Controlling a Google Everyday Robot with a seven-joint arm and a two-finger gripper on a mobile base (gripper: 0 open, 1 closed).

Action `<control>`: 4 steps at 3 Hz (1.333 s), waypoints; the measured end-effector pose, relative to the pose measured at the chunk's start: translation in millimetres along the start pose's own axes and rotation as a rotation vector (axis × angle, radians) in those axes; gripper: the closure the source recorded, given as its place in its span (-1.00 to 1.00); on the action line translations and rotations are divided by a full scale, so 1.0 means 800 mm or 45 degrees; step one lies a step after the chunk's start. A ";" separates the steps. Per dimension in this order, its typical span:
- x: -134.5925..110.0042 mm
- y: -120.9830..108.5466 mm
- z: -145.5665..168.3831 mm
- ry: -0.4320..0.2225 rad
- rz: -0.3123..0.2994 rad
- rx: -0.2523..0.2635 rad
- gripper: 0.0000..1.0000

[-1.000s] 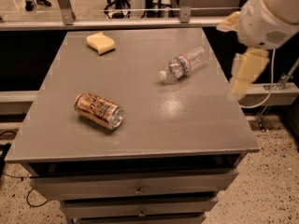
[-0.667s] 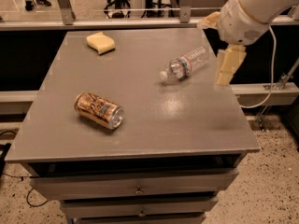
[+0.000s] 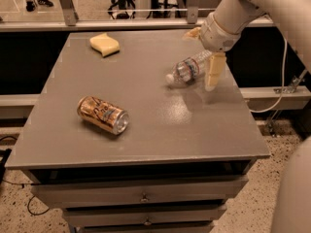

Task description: Pick water bottle

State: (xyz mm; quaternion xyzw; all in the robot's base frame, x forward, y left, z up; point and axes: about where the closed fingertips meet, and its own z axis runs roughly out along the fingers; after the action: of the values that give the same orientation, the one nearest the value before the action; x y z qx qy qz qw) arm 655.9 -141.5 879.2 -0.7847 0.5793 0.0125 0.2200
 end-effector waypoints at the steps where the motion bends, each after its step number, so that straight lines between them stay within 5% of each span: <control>1: 0.011 -0.017 0.025 0.002 -0.019 -0.025 -1.00; 4: 0.015 -0.035 -0.004 -0.017 -0.002 0.010 0.28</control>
Offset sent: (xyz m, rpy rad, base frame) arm 0.0457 -0.0050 -0.0200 -0.0419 0.0200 0.0154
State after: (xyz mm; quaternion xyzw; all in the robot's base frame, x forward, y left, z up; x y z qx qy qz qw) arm 684.8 -147.0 887.7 -0.7841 0.5774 0.0154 0.2270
